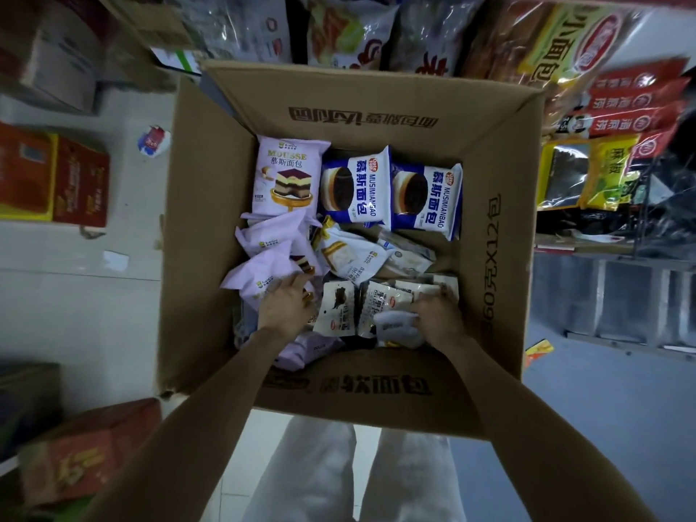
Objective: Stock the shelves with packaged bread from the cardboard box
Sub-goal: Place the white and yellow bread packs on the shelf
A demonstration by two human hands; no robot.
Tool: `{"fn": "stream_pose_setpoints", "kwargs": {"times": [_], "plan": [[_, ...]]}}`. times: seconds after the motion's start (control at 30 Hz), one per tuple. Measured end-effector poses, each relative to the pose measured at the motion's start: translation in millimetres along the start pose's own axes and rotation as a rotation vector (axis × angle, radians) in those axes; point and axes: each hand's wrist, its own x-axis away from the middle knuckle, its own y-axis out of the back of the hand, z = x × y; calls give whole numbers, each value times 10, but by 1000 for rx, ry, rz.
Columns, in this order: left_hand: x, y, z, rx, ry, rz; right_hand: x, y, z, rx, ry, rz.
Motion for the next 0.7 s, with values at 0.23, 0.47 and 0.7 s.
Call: {"fn": "stream_pose_setpoints", "kwargs": {"times": [0.23, 0.47, 0.7], "plan": [[-30, 161, 118, -101, -31, -189, 270, 349, 14, -256, 19, -177], [-176, 357, 261, -171, 240, -43, 375, 597, -75, -519, -9, -357], [-119, 564, 274, -289, 147, 25, 629, 1051, -170, -779, -22, -503]]}}
